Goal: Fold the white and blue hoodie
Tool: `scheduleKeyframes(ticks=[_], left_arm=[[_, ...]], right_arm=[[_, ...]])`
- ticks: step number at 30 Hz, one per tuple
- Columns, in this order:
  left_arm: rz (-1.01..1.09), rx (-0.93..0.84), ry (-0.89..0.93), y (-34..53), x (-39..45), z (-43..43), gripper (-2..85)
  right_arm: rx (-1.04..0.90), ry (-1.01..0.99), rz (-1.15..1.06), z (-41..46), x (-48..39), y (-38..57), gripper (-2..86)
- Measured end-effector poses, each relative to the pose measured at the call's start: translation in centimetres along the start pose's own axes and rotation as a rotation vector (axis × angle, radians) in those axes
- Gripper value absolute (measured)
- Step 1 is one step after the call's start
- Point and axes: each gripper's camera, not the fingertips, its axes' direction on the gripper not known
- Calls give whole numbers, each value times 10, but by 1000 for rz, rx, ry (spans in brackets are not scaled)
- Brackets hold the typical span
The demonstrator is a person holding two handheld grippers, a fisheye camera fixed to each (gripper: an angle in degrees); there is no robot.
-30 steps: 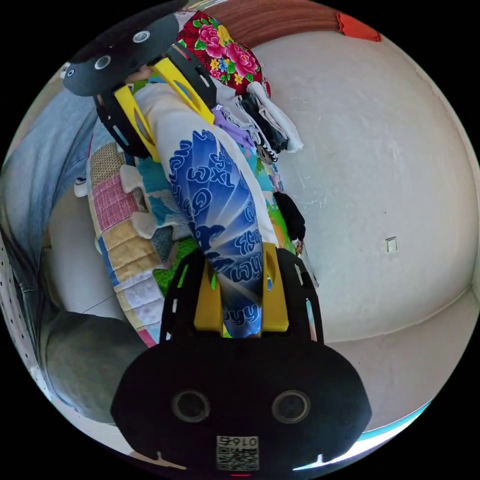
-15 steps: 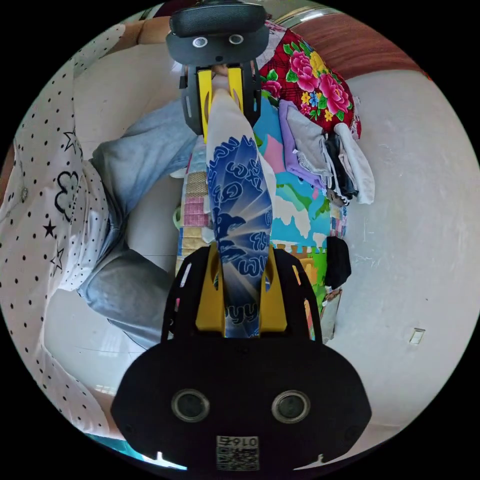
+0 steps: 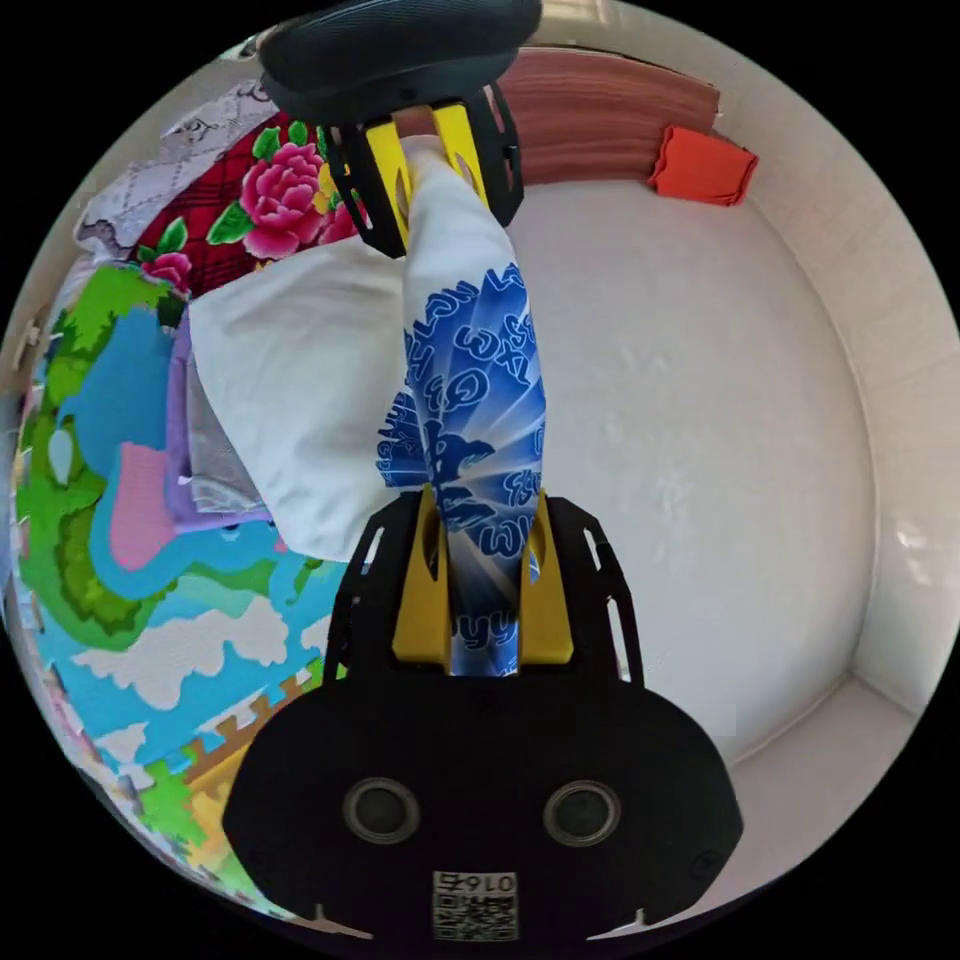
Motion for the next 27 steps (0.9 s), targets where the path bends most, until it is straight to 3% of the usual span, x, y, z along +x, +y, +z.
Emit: scheduleKeyframes(ticks=[4,8,9,11,15,21,25,27], left_arm=[[91,16,1,31,112,49,88],[308,31,322,57,273,78,88],[302,8,263,62,306,79,86],[257,17,116,78,334,81,85],[187,34,218,111,336,109,92],[54,-80,466,167,326,150,114],[14,-56,442,231,341,152,104],[-20,-73,404,272,351,157,42]], right_arm=[[5,106,-35,58,-86,-39,104],[-50,-117,-339,92,-214,-48,102],[-63,-150,-360,93,-226,-48,101],[-49,41,-374,94,-253,-48,99],[-57,22,-352,108,-243,-53,101],[-46,-170,-220,142,-191,-47,124],[17,-337,-197,149,-155,-7,136],[42,-416,-203,149,-139,17,137]])
